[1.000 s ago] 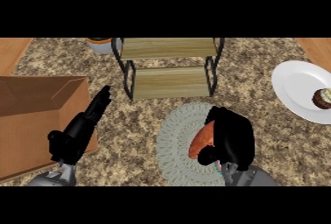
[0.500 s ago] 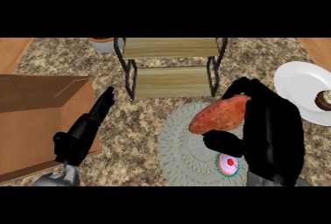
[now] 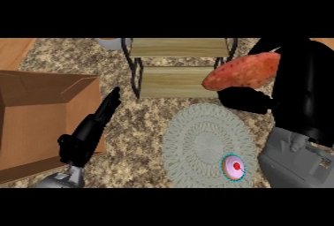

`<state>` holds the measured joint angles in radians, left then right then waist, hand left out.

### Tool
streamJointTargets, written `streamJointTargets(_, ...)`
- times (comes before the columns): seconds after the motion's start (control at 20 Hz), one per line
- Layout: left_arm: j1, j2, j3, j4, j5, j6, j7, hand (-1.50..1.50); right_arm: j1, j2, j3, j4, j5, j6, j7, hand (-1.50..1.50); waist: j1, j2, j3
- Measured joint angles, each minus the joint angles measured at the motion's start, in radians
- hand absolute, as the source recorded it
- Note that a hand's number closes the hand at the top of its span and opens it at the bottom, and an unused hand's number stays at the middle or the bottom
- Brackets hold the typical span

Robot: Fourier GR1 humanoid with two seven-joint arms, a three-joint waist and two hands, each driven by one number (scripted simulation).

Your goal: Pick the sweet potato from the placemat and place it in the tiered shelf

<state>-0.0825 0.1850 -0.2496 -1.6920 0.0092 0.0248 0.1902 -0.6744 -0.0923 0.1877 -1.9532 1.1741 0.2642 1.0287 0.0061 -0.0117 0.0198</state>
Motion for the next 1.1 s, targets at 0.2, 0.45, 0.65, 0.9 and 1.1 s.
streamJointTargets(0.2,-0.017,-0.007,-0.010,0.009,-0.011,0.001,0.005,0.00,-0.111,-0.007,-0.094,0.126,-0.006,0.006,-0.020,1.50,0.015,0.008,-0.001)
streamJointTargets(0.45,-0.022,-0.012,-0.020,0.009,-0.010,-0.006,0.003,0.00,-0.224,-0.044,-0.179,0.305,-0.033,0.017,-0.069,1.50,0.031,0.014,-0.002)
streamJointTargets(0.65,-0.024,-0.018,-0.027,0.005,-0.007,-0.008,0.005,0.00,-0.292,-0.059,-0.216,0.457,-0.050,0.008,-0.112,1.50,0.043,0.018,-0.003)
streamJointTargets(0.9,-0.033,-0.025,-0.039,0.007,-0.009,-0.012,0.012,0.00,-0.363,-0.061,-0.252,0.647,-0.065,-0.038,-0.163,1.50,0.059,0.026,-0.003)
streamJointTargets(1.1,-0.046,-0.023,-0.034,0.019,-0.009,-0.015,0.008,0.00,-0.403,-0.050,-0.277,0.784,-0.079,-0.078,-0.197,1.50,0.062,0.028,-0.002)
